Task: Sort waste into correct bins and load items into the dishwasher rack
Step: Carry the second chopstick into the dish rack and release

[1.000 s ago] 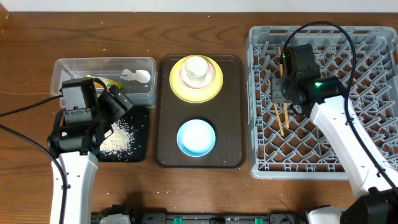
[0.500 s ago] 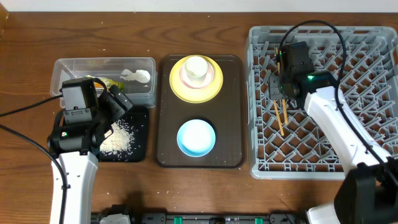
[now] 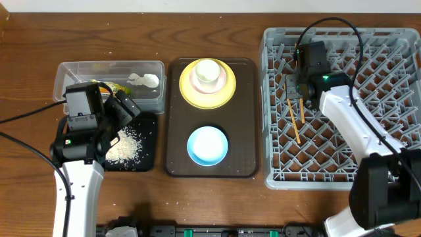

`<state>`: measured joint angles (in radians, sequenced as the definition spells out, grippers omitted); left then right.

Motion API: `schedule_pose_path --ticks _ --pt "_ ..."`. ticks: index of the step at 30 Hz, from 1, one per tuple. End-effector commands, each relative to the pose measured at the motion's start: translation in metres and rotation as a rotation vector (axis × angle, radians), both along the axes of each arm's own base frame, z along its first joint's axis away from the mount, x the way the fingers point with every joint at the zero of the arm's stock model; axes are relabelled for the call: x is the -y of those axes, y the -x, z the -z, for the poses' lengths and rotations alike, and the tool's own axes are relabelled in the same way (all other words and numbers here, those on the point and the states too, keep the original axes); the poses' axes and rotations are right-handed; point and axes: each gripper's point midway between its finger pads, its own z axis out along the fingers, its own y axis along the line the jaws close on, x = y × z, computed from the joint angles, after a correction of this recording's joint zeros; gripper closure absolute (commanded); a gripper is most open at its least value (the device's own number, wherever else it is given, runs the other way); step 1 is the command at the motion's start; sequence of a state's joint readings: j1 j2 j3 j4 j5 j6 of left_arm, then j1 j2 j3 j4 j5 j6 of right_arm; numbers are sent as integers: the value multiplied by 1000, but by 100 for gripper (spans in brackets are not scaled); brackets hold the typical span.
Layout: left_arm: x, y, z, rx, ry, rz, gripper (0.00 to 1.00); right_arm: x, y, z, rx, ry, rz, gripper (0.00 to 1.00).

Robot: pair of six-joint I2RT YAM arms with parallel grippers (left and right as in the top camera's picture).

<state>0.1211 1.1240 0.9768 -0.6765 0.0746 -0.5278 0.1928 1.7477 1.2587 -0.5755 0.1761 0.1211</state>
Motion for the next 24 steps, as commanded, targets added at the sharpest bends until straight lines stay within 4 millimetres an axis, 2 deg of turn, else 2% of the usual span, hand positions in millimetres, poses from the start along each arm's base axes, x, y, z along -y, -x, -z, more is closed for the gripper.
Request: schedule_pose_path --ticks 1,8,24 --pt "-3 -2 -4 10 -4 -20 4 4 -1 15 -28 22 -3 99" --pt "-3 -2 -4 9 -3 -20 4 3 -3 26 -43 23 -4 99" --pt "-3 -2 -4 10 -3 -20 4 3 10 46 -89 -2 47 99"
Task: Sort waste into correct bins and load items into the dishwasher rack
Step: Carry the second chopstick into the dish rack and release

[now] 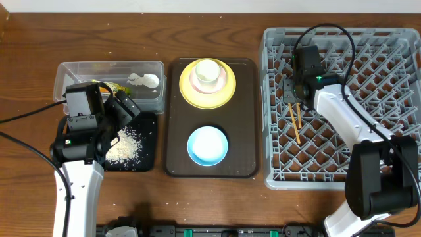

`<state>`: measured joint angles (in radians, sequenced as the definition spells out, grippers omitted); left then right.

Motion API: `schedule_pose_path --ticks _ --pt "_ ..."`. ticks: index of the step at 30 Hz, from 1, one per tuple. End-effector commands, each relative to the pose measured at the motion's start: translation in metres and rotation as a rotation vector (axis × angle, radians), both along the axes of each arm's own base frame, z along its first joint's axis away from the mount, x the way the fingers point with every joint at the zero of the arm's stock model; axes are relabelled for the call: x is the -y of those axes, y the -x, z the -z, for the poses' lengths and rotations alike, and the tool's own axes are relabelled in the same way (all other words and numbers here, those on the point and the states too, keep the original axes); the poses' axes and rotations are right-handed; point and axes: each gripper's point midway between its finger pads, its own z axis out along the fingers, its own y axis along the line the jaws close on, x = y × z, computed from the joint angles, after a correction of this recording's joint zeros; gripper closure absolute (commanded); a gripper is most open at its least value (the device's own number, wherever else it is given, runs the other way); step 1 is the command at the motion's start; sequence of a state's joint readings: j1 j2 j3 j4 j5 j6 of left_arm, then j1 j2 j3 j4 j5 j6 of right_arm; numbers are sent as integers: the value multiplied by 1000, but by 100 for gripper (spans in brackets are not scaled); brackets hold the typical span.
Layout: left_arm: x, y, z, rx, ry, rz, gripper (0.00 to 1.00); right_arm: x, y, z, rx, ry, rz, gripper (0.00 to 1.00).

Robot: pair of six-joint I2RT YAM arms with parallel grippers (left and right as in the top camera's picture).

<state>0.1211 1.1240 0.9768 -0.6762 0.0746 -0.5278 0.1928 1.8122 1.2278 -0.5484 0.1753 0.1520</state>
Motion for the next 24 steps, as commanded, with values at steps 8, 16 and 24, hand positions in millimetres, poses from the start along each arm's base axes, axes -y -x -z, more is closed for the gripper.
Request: schedule_pose_path --ticks 8,16,24 --pt "-3 -2 -4 9 -4 -20 4 3 9 15 -36 0 19 99" --pt "-3 -2 -4 9 -4 -20 4 4 17 21 -70 7 19 99" --pt "-3 -2 -4 9 -4 -20 4 5 24 35 -69 6 19 99"
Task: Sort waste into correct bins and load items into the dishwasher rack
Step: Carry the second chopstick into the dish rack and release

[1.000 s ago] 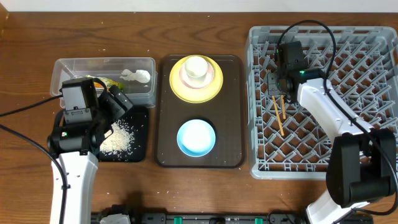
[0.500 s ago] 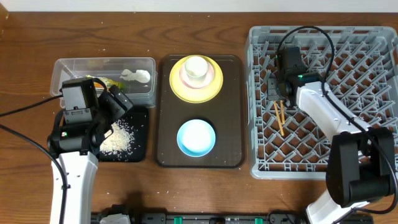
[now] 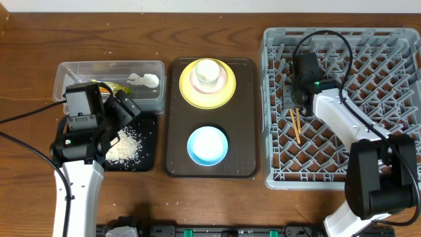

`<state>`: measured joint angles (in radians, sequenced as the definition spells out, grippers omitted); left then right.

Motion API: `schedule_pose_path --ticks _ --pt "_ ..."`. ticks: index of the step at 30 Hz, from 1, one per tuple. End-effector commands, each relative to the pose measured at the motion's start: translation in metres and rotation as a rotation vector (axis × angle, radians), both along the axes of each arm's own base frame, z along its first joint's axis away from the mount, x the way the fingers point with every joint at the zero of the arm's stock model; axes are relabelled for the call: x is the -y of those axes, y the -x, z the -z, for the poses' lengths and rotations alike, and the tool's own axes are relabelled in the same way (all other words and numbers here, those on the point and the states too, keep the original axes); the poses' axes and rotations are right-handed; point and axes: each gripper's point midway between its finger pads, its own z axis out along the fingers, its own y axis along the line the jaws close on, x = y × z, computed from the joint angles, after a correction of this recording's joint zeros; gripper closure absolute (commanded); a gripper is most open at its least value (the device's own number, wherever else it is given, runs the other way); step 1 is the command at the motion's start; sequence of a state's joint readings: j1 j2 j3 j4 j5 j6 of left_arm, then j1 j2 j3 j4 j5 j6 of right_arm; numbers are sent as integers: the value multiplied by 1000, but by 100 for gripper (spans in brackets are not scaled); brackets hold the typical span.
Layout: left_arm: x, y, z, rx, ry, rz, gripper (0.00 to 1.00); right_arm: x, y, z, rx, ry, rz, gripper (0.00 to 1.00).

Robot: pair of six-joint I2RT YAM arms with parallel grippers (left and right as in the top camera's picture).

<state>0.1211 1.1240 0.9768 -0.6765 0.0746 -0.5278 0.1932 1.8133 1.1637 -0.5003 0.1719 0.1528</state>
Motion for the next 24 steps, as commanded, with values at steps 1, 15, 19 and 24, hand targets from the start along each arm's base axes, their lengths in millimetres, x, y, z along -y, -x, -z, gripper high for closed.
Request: schedule_pose_path --ticks 1,15,19,24 --pt "-3 -2 -4 9 -4 -20 4 4 15 20 -51 6 21 99" --pt "-3 -2 -4 9 -4 -20 4 -13 24 25 -96 -116 35 99" --pt "-3 -2 -4 9 -4 -20 4 -21 26 25 -104 -156 19 99" --pt "-3 -2 -4 10 -4 -20 4 -21 24 24 -99 -156 19 99"
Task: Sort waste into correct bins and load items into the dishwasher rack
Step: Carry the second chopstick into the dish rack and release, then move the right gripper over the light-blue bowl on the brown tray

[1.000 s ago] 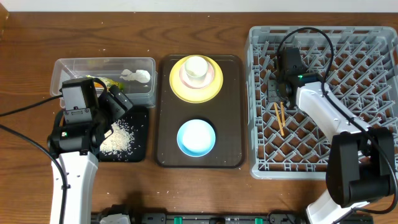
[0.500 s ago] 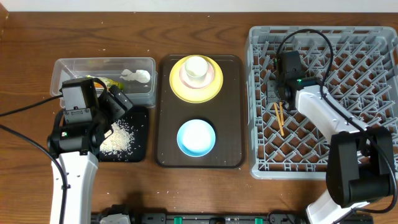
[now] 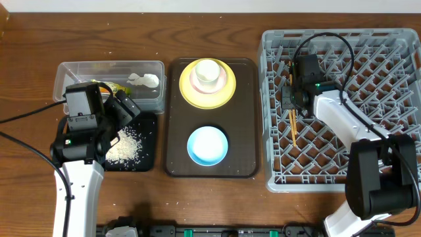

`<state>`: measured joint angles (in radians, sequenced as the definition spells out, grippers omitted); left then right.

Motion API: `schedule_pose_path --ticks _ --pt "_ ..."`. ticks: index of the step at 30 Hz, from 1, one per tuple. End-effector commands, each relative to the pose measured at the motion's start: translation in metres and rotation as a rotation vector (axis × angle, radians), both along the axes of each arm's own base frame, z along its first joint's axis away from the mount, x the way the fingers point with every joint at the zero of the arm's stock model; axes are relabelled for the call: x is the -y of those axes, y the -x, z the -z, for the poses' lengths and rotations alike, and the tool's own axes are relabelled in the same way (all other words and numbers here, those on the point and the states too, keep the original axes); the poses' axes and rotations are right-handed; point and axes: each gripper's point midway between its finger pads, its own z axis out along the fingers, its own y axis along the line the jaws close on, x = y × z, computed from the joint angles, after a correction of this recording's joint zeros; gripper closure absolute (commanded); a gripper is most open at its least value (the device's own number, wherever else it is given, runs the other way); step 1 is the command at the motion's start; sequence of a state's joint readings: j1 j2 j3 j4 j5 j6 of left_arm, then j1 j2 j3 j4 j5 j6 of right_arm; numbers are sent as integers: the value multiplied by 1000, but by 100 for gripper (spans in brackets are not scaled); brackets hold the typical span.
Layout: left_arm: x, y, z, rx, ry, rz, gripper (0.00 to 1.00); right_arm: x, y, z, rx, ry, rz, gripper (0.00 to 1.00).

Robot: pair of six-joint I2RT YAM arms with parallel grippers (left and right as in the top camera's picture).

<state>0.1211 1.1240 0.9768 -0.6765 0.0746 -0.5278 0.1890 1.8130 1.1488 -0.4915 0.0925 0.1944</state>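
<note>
Two orange chopsticks [image 3: 291,124] lie close together in the left part of the grey dishwasher rack [image 3: 342,178]; a short piece of them shows above the gripper. My right gripper [image 3: 290,100] sits right over them, its fingers hidden under the wrist. A white cup [image 3: 208,70] stands on a pink plate on a yellow plate [image 3: 189,92], and a blue bowl [image 3: 208,145] sits nearer on the brown tray [image 3: 174,118]. My left gripper [image 3: 126,106] hangs open over the black tray [image 3: 148,158] of white rice.
A clear bin [image 3: 72,72] at the back left holds a crumpled white tissue [image 3: 144,80] and a yellow-green scrap. The left arm stands along the table's front left, and the right arm runs across the rack's lower right.
The chopsticks now lie closer together and reach farther toward the rack's back edge, showing above the right gripper. The right gripper sits almost where it was. The left arm is unchanged.
The chopsticks lay apart in the rack with my right gripper just behind them. The gripper then shifted toward the rack's left edge, then came lower over their upper ends. Now the sticks lie side by side under it. The left arm stayed still throughout.
</note>
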Motion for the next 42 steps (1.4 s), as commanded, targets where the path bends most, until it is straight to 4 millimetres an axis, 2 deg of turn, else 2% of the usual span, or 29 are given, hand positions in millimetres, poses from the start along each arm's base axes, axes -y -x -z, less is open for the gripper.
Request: schedule_pose_path --ticks 1,4,7,9,13,16,22,26,29,36,42 --pt "-3 -2 -4 10 -4 -20 4 -10 19 18 -79 -69 5 99" --pt "-3 -2 -4 9 -4 -20 4 -10 18 17 -73 -71 5 98" --pt "-3 -2 -4 9 -4 -20 4 -9 17 17 -71 -61 7 84" --pt "-3 -2 -4 9 -4 -20 4 -7 17 17 -70 -54 9 78" --pt "-3 -2 -4 9 -4 -20 4 -3 12 12 -51 -30 18 78" --pt "-3 -2 -4 9 -4 -20 4 1 -3 -7 9 -6 31 78" --pt "-3 -2 -4 10 -4 -20 4 -20 -31 -79 139 -72 -11 77" --pt "-3 -2 -4 10 -4 -20 4 -54 -30 -120 174 -173 -98 77" --pt "-3 -2 -4 10 -4 -20 4 -79 -24 -134 185 -224 -162 77" --pt "-3 -2 -4 10 -4 -20 4 -152 7 -136 156 -276 -342 78" --pt "-3 -2 -4 9 -4 -20 4 -220 54 -135 131 -275 -547 81"
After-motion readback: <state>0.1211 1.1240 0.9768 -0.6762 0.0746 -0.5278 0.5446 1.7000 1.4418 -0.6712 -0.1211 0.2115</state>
